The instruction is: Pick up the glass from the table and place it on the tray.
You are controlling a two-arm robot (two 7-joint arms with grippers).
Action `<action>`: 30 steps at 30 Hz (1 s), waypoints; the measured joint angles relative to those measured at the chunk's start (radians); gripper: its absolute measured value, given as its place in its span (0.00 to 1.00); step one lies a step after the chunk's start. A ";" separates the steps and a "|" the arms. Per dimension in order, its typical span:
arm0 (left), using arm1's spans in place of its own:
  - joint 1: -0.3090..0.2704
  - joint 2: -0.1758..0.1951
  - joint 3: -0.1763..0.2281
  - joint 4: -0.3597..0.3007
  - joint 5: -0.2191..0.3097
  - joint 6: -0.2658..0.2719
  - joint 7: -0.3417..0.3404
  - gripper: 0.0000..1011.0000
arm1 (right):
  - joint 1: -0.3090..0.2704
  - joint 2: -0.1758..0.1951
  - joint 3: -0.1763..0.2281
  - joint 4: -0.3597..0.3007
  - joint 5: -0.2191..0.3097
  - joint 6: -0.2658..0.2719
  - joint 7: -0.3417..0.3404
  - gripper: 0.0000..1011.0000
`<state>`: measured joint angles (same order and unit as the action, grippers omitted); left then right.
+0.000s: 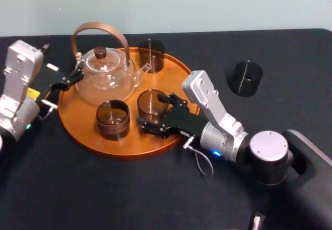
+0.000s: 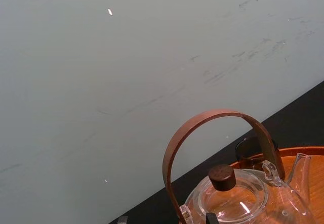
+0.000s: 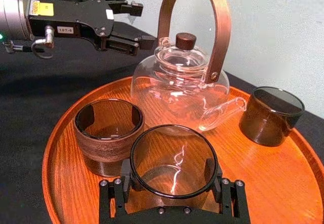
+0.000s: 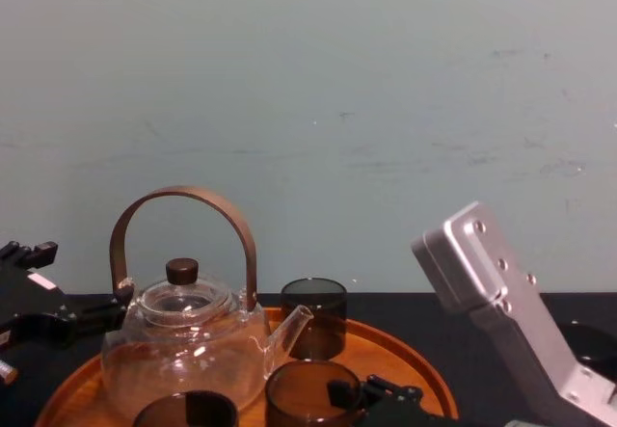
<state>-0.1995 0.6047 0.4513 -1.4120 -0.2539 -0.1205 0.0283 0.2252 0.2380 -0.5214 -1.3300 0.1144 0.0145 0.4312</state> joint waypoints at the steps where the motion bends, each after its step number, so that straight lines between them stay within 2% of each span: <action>1: 0.000 0.000 0.000 0.000 0.000 0.000 0.000 0.99 | 0.000 -0.001 -0.001 0.002 0.000 -0.001 0.000 0.91; 30: 0.000 0.000 0.000 0.000 0.000 0.000 0.000 0.99 | 0.007 -0.005 -0.009 0.020 0.001 0.003 0.001 0.91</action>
<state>-0.1995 0.6047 0.4514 -1.4120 -0.2539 -0.1205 0.0283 0.2318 0.2333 -0.5300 -1.3096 0.1155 0.0178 0.4319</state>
